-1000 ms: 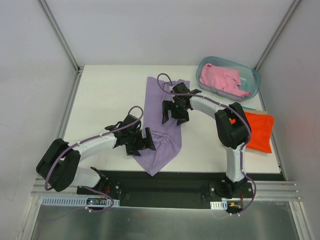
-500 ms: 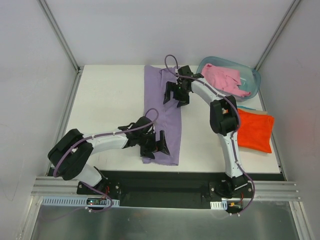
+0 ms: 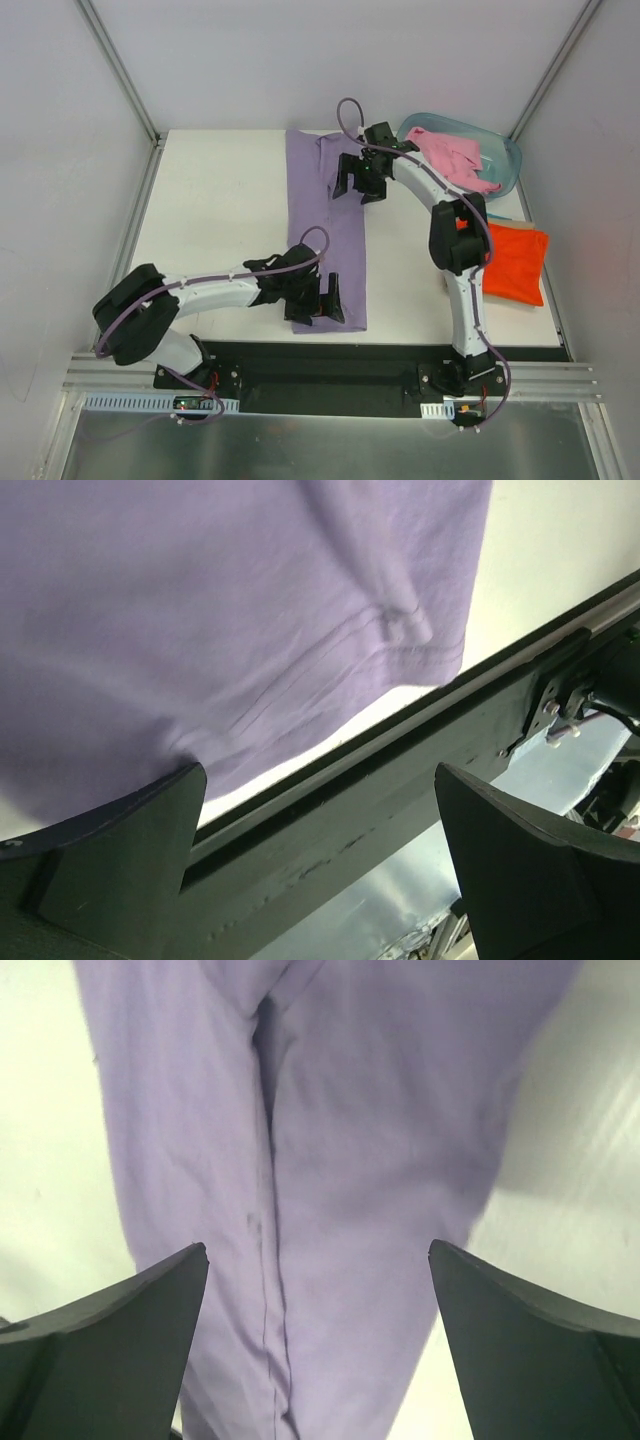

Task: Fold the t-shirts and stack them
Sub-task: Rotate the tshirt 90 degrees, then grab the bottom of the folded rectangular tshirt with both arms

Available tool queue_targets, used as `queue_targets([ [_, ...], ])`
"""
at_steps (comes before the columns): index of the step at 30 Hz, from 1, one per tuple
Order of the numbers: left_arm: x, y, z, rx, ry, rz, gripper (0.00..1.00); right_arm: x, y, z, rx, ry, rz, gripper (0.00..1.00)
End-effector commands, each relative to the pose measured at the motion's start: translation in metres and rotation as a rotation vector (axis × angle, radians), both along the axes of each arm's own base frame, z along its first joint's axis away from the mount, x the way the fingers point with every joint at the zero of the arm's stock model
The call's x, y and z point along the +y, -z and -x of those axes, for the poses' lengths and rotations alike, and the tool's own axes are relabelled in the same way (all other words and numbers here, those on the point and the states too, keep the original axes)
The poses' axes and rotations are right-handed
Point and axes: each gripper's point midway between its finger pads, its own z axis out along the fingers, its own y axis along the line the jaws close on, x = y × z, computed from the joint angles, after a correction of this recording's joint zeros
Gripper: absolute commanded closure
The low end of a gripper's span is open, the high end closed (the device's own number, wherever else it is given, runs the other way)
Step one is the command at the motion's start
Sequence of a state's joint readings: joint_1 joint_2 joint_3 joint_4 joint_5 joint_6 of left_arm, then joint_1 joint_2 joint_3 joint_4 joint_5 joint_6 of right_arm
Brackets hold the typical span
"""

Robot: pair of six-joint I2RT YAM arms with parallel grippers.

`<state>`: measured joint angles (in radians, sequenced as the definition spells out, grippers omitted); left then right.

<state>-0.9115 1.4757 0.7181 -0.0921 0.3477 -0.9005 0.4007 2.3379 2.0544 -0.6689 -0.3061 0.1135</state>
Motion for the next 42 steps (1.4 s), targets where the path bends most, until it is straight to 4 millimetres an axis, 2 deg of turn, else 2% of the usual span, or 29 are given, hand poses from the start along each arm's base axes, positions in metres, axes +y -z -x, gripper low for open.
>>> queue_targets([
  [1, 0.032, -0.004, 0.006, -0.052, -0.032, -0.103, 0.01, -0.013, -0.109, 0.013, -0.237, -0.009, -0.051, 0.03],
  [2, 0.035, -0.010, 0.006, -0.069, -0.040, -0.099, 0.01, -0.022, -0.089, 0.029, -0.197, 0.001, -0.016, 0.03],
  [3, 0.039, -0.012, 0.006, -0.075, -0.048, -0.112, 0.01, -0.024, -0.117, 0.036, -0.271, 0.013, -0.041, 0.03],
  [5, 0.054, -0.013, 0.006, -0.086, -0.072, -0.167, 0.01, -0.036, -0.115, 0.054, -0.288, 0.046, -0.016, 0.03],
  [6, 0.057, -0.014, 0.006, -0.094, -0.078, -0.179, 0.01, -0.045, -0.109, 0.079, -0.278, 0.066, -0.019, 0.03],
  [8, 0.069, -0.013, 0.006, -0.102, -0.105, -0.226, 0.01, -0.052, -0.101, 0.104, -0.263, 0.090, -0.035, 0.04],
  [9, 0.071, -0.013, 0.005, -0.106, -0.110, -0.237, 0.01, -0.061, -0.084, 0.134, -0.214, 0.093, -0.033, 0.03],
  [11, 0.074, -0.011, 0.003, -0.111, -0.114, -0.262, 0.02, -0.067, -0.068, 0.165, -0.151, 0.108, -0.053, 0.03],
  [12, 0.076, -0.009, 0.004, -0.102, -0.111, -0.278, 0.03, -0.068, -0.075, 0.177, -0.177, 0.116, -0.082, 0.03],
  [13, 0.073, -0.008, 0.002, -0.096, -0.103, -0.288, 0.03, -0.071, -0.049, 0.204, -0.094, 0.115, -0.086, 0.03],
  [15, 0.069, -0.008, 0.003, -0.077, -0.081, -0.289, 0.07, -0.068, -0.046, 0.231, -0.054, 0.085, -0.119, 0.03],
  [17, 0.064, -0.007, 0.002, -0.068, -0.056, -0.298, 0.12, -0.070, -0.030, 0.264, 0.035, 0.050, -0.104, 0.01],
  [21, 0.067, -0.002, -0.001, -0.065, -0.057, -0.350, 0.16, -0.061, -0.010, 0.313, 0.147, -0.040, -0.038, 0.15],
  [22, 0.068, -0.001, -0.002, -0.063, -0.057, -0.364, 0.16, -0.060, -0.007, 0.319, 0.165, -0.044, -0.032, 0.25],
  [25, 0.064, -0.004, -0.005, -0.070, -0.052, -0.364, 0.17, -0.064, 0.007, 0.337, 0.233, -0.029, -0.005, 0.40],
  [28, 0.057, -0.009, -0.011, -0.093, -0.038, -0.351, 0.20, -0.069, 0.016, 0.345, 0.251, 0.001, 0.011, 0.47],
  [33, 0.046, -0.014, -0.013, -0.109, 0.012, -0.339, 0.22, -0.054, 0.021, 0.345, 0.264, 0.001, -0.050, 0.48],
  [38, 0.049, -0.003, -0.009, -0.080, 0.029, -0.385, 0.27, -0.043, 0.031, 0.345, 0.298, -0.020, -0.057, 0.49],
  [42, 0.046, 0.002, -0.007, -0.067, 0.047, -0.409, 0.33, -0.042, 0.041, 0.348, 0.340, -0.016, -0.036, 0.59],
])
